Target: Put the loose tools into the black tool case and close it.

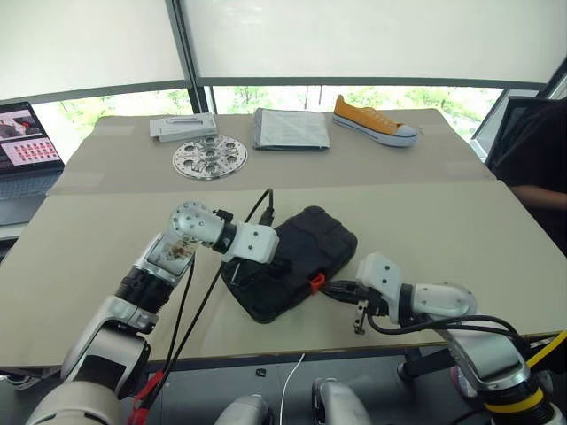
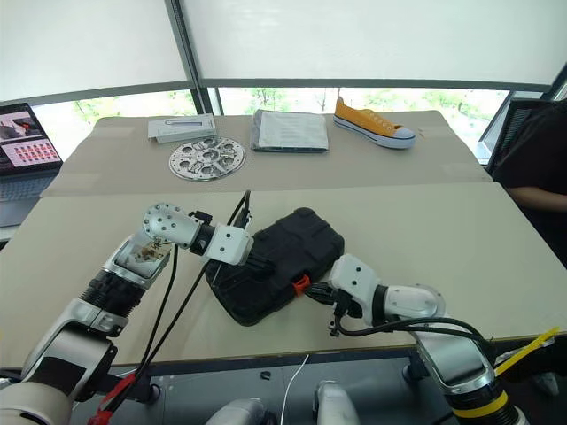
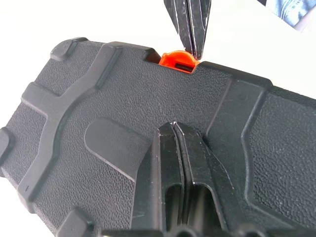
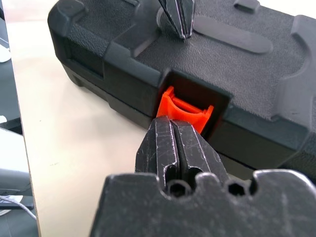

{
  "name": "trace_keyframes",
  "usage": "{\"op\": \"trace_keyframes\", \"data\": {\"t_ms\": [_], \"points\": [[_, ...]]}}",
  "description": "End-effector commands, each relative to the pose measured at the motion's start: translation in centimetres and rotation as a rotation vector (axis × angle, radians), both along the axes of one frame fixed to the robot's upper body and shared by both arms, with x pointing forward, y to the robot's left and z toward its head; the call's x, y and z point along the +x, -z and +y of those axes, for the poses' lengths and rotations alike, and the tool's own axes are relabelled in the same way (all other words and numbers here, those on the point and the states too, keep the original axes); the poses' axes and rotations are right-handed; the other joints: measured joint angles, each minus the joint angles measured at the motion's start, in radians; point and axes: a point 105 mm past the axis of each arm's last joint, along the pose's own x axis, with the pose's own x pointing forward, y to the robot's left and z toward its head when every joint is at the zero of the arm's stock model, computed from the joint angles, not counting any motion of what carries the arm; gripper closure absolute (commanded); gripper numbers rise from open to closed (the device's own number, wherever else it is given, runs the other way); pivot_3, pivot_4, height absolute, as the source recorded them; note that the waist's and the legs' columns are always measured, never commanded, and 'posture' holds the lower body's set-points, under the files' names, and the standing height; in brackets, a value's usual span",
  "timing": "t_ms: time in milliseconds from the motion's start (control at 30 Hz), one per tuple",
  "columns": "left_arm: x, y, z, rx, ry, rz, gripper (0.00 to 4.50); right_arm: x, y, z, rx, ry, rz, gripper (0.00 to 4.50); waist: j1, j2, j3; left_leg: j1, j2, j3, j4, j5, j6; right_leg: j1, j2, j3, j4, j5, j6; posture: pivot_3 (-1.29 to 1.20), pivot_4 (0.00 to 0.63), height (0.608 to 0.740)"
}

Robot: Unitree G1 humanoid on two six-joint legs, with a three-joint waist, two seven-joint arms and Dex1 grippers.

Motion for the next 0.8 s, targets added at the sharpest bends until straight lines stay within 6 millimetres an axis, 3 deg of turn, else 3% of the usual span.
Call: {"op": "trace_keyframes", "data": {"t_ms": [33, 67, 100, 200, 333, 400, 433, 533, 567, 733, 800], "points": [[-0.9, 4.0, 0.7, 0.119, -0.012, 0.118, 4.41, 0.5, -2.8, -0.1, 0.027, -0.004, -0.107, 4.50, 0.000, 0.000, 0.000, 0.000, 0.000, 0.000, 0.000, 0.000, 0.000, 0.000, 0.000, 0.000, 0.000, 0.000, 0.000, 0.00, 0.150, 0.737], [-0.7, 3.9, 1.1, 0.111, -0.038, 0.132, 4.41, 0.1, -2.9, -0.5, 0.024, -0.012, -0.087, 4.50, 0.000, 0.000, 0.000, 0.000, 0.000, 0.000, 0.000, 0.000, 0.000, 0.000, 0.000, 0.000, 0.000, 0.000, 0.000, 0.00, 0.150, 0.737], [-0.6, 3.7, 1.4, 0.097, -0.059, 0.142, 4.47, -0.3, -3.1, -1.0, 0.022, -0.023, -0.069, 4.21, 0.001, 0.001, -0.001, 0.000, 0.000, 0.000, 0.000, 0.000, 0.000, 0.000, 0.000, 0.000, 0.000, 0.000, 0.000, 0.00, 0.150, 0.737], [-0.3, 2.0, 2.9, -0.017, -0.179, 0.239, 3.76, -1.7, -4.5, -3.1, 0.019, -0.055, -0.003, 3.38, 0.004, 0.002, -0.001, 0.000, -0.001, 0.000, -0.001, 0.000, 0.000, 0.000, 0.000, 0.000, 0.000, 0.000, 0.000, 0.00, 0.150, 0.737], [-1.6, -0.7, 6.8, -0.127, -0.305, 0.376, 2.38, -3.2, -6.8, -6.5, -0.007, -0.077, 0.065, 2.06, -0.011, 0.002, -0.001, 0.000, 0.002, 0.000, -0.003, -0.001, 0.001, -0.002, 0.002, 0.000, -0.001, -0.001, -0.001, 0.00, 0.150, 0.737], [-3.1, -2.0, 9.2, -0.154, -0.371, 0.437, 1.54, -3.7, -8.1, -8.3, -0.021, -0.083, 0.100, 1.17, -0.017, 0.003, 0.000, 0.000, 0.002, 0.000, -0.005, -0.002, 0.001, -0.004, 0.002, 0.000, -0.001, -0.002, -0.003, 0.00, 0.150, 0.737], [-4.0, -2.4, 10.7, -0.146, -0.417, 0.469, 1.41, -3.9, -8.9, -9.3, -0.022, -0.075, 0.122, 1.03, -0.019, 0.003, 0.000, 0.000, 0.003, 0.000, -0.005, -0.002, 0.001, -0.004, 0.002, -0.001, -0.001, -0.002, -0.004, 0.00, 0.150, 0.737], [-5.7, -2.7, 14.3, -0.096, -0.564, 0.476, 0.31, -3.8, -10.8, -11.7, -0.014, -0.049, 0.132, 0.01, -0.017, 0.004, 0.004, -0.001, 0.005, 0.000, -0.004, -0.004, 0.000, -0.005, 0.003, -0.002, -0.001, -0.003, -0.005, 0.00, 0.150, 0.737], [-6.0, -2.9, 15.2, -0.093, -0.612, 0.465, 0.02, -3.5, -11.3, -12.3, -0.013, -0.038, 0.121, 0.00, -0.015, 0.004, 0.004, 0.000, 0.005, 0.000, -0.005, -0.004, 0.000, -0.004, 0.003, -0.002, -0.002, -0.003, -0.005, 0.00, 0.150, 0.737], [-7.7, -4.2, 18.2, -0.200, -0.765, 0.476, 0.02, -2.8, -12.3, -13.9, 0.018, -0.019, 0.140, 0.00, 0.006, 0.004, 0.006, -0.001, 0.005, 0.001, -0.004, -0.005, 0.002, -0.003, 0.001, -0.003, -0.002, -0.003, -0.005, 0.00, 0.150, 0.737], [-8.3, -4.9, 18.5, -0.261, -0.794, 0.474, 0.02, -2.4, -12.1, -13.9, 0.041, -0.016, 0.144, 0.00, 0.007, 0.004, 0.007, -0.001, 0.005, 0.001, -0.004, -0.005, 0.001, -0.003, 0.001, -0.003, -0.002, -0.003, -0.005, 0.00, 0.150, 0.737]]}}
